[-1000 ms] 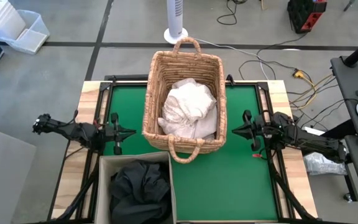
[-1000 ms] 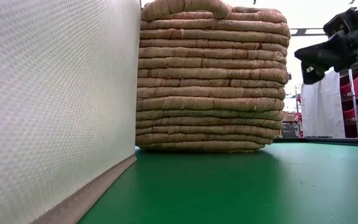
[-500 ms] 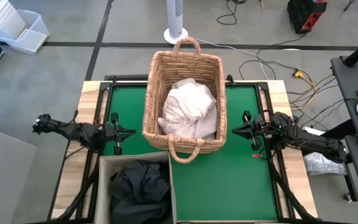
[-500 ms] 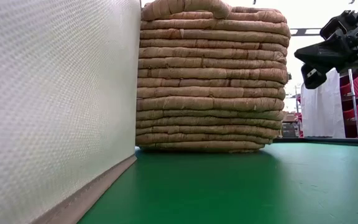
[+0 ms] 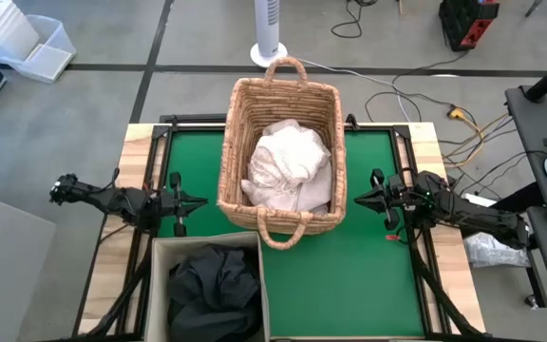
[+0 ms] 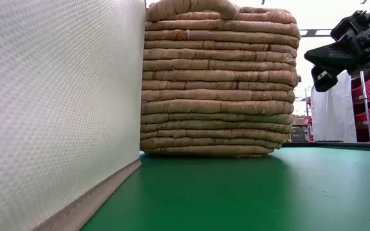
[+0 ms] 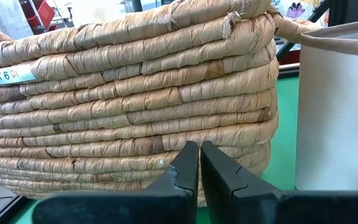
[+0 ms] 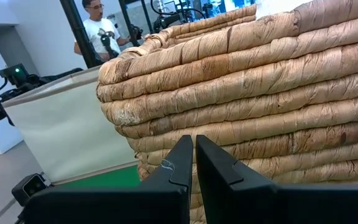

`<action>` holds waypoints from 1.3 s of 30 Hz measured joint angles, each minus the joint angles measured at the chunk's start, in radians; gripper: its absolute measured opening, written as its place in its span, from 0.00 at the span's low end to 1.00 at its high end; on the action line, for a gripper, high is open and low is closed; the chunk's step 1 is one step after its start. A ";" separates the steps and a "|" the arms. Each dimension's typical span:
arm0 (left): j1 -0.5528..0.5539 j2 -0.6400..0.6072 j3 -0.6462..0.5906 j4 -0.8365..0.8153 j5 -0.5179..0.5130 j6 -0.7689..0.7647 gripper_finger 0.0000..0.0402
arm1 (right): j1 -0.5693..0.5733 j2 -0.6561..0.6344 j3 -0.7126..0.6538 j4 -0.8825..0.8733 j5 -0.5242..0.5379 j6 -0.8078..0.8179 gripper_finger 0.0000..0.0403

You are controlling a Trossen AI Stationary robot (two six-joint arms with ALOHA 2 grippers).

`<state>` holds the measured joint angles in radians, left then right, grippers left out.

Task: Sort clothes
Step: Return to Home Position

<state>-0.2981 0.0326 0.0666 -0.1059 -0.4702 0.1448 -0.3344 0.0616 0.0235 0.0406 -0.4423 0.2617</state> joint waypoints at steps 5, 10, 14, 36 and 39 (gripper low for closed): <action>0.000 0.000 0.000 0.000 0.000 0.000 0.00 | 0.000 0.000 0.000 0.000 0.000 0.000 0.03; 0.000 0.000 0.000 0.000 0.000 0.000 0.00 | 0.000 0.000 0.000 0.000 0.000 0.000 0.03; 0.000 0.000 0.000 0.000 0.000 0.000 0.00 | 0.000 0.000 0.000 0.001 -0.002 0.000 0.03; 0.000 0.000 0.000 0.000 0.000 0.000 0.00 | 0.000 0.000 -0.004 -0.006 -1.065 -0.139 0.03; 0.000 0.000 0.000 0.000 0.000 0.000 0.00 | 0.000 0.000 -0.004 -0.003 -1.059 -0.104 0.03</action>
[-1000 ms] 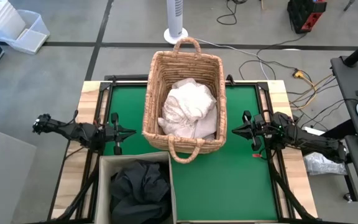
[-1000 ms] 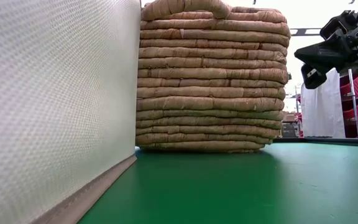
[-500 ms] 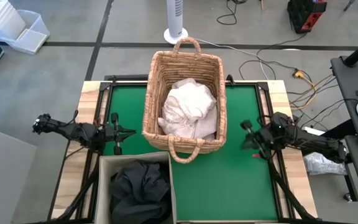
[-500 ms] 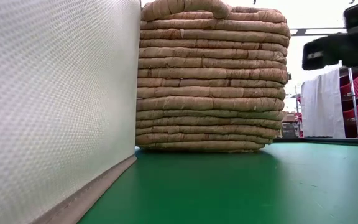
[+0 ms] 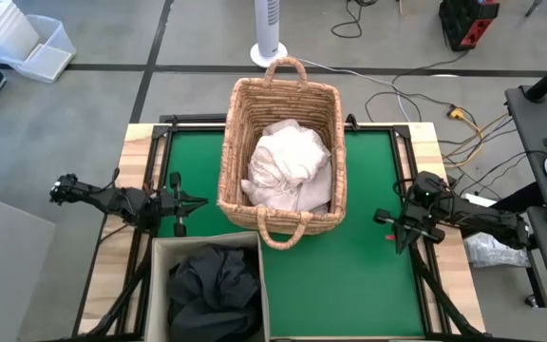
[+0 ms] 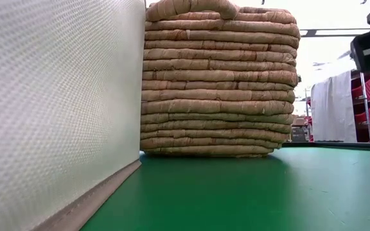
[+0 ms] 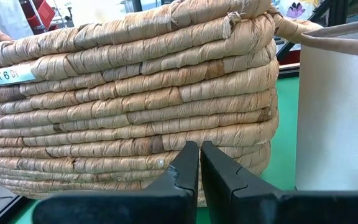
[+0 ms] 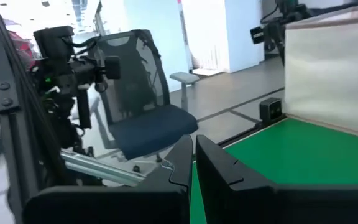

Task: Sort clothes
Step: Return to Home Position

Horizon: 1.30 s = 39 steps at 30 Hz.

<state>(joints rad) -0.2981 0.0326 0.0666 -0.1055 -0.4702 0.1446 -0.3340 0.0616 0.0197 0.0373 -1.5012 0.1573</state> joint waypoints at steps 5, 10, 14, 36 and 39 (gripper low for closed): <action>0.000 0.000 0.000 0.000 0.000 0.000 0.00 | 0.000 0.000 0.001 0.001 0.008 -0.018 0.03; 0.000 0.000 0.000 0.000 0.000 0.000 0.00 | 0.000 0.000 0.002 0.002 0.008 -0.019 0.03; 0.000 0.000 0.000 0.000 0.000 0.000 0.00 | 0.000 0.000 0.002 0.003 0.009 -0.019 0.03; 0.000 0.000 0.000 0.000 0.000 0.000 0.00 | 0.000 0.000 0.003 0.003 0.146 -0.188 0.03; 0.000 0.000 0.000 0.000 0.000 0.000 0.00 | 0.000 0.003 0.001 -0.007 0.438 -0.398 0.03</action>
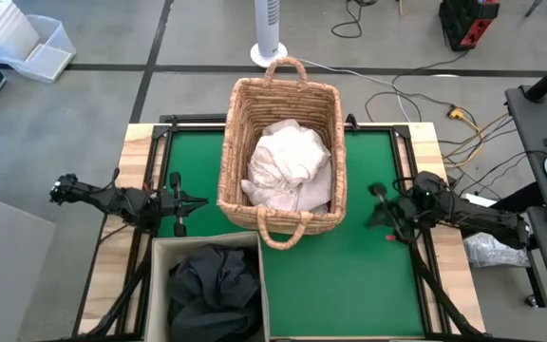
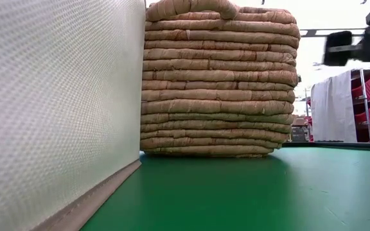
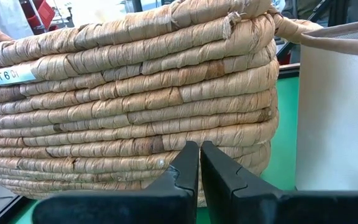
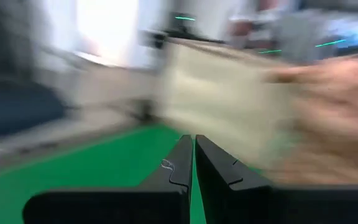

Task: Sort clothes
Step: Return to Home Position

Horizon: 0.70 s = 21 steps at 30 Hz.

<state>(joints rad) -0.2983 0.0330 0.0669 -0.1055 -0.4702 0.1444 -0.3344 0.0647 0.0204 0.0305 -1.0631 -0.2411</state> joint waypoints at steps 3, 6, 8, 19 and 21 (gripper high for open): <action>0.000 0.000 0.000 0.000 0.000 0.000 0.00 | 0.000 0.003 0.001 0.020 0.256 -0.126 0.03; 0.000 0.000 0.000 0.000 0.000 0.000 0.00 | 0.000 0.004 0.001 0.023 0.446 -0.185 0.03; 0.000 0.000 0.000 0.000 0.000 0.000 0.00 | 0.000 0.004 0.001 0.021 0.525 -0.198 0.03; 0.000 0.000 0.000 0.000 0.000 0.000 0.00 | 0.000 0.004 0.001 0.016 0.569 -0.178 0.03; 0.000 0.000 0.000 0.000 0.000 0.000 0.00 | 0.000 0.004 0.001 0.016 0.569 -0.179 0.03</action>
